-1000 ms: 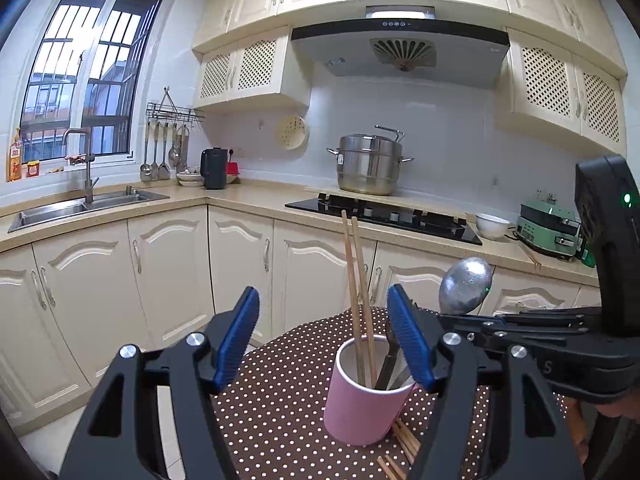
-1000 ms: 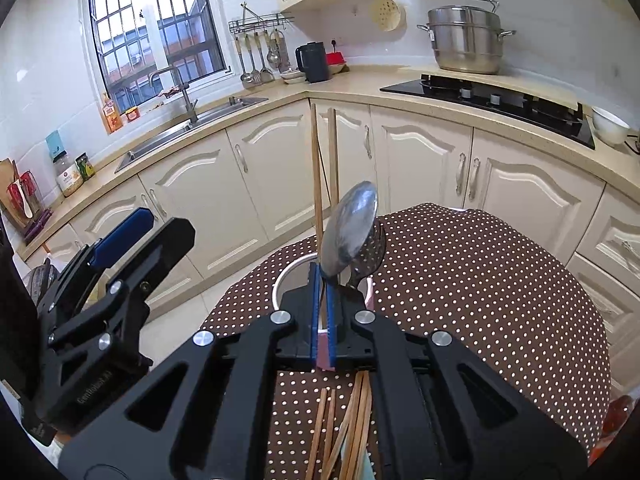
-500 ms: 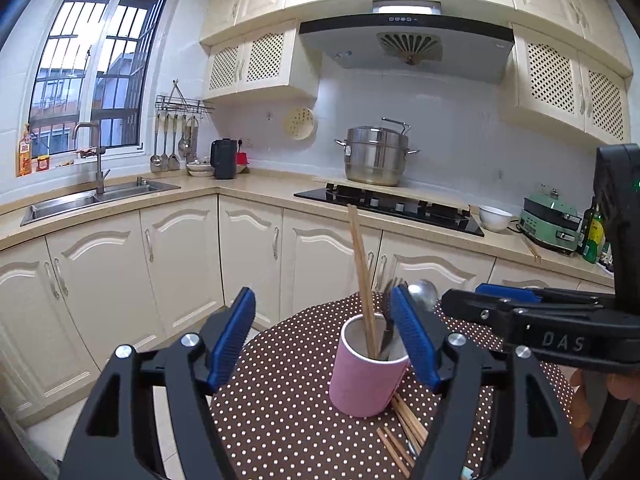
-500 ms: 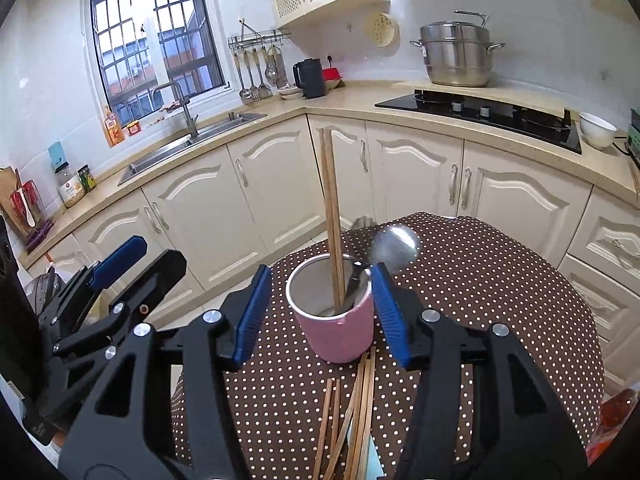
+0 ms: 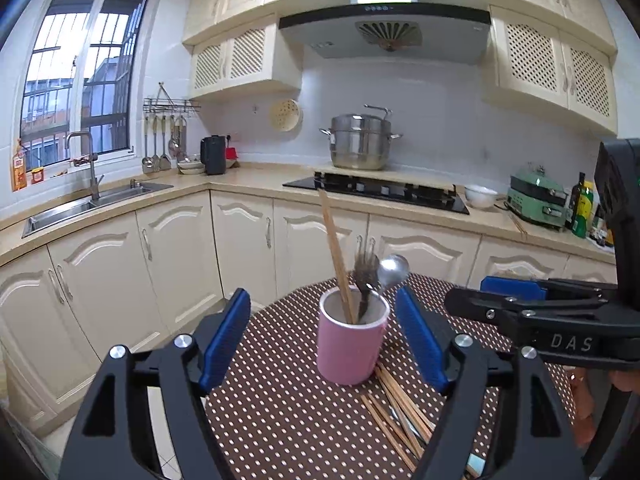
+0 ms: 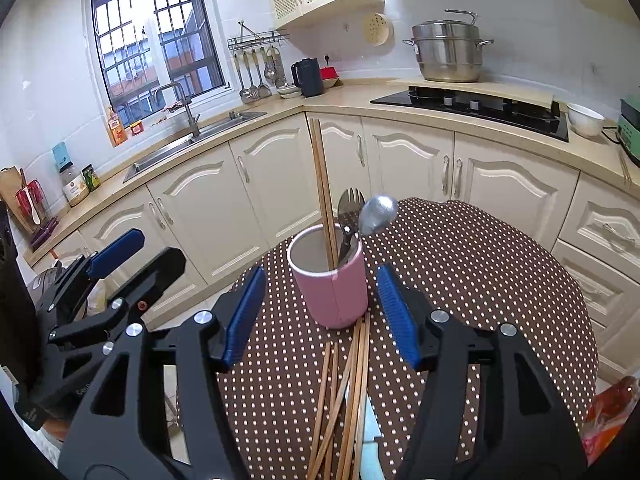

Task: Organize utensils
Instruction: 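Withdraw both open tools from the cup toward the loose chopsticks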

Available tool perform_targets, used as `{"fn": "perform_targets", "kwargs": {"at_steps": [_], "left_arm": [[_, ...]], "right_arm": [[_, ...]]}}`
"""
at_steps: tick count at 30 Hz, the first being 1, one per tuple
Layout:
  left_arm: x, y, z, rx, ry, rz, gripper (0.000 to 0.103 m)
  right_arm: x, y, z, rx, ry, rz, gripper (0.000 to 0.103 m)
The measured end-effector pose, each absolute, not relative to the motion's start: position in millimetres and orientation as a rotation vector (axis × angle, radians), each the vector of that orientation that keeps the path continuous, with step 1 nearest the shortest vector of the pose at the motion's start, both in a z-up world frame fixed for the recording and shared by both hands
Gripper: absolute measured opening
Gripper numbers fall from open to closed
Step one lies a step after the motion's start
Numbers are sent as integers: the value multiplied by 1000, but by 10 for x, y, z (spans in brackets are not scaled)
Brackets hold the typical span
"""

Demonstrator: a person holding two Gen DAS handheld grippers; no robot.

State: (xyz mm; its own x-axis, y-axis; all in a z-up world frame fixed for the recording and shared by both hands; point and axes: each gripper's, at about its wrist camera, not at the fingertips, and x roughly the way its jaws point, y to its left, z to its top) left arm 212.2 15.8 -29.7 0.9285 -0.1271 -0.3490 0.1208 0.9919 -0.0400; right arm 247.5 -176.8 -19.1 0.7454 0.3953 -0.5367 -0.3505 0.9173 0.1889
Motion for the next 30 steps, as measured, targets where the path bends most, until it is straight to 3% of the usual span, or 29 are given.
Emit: {"fn": "perform_targets", "kwargs": {"at_steps": [7,19,30], "left_arm": [[2103,-63,-467,12,478,-170,74],[2390,-228,-1119,-22,882,-214,74],[2639,-179,-1660,-161,1128,-181,73]], "right_arm": [[2329,-1999,-351,92,643,392,64],[2225,-2367,-936,114,795,368,67],[2227,-2600,-1249,162,872,352,68]]}}
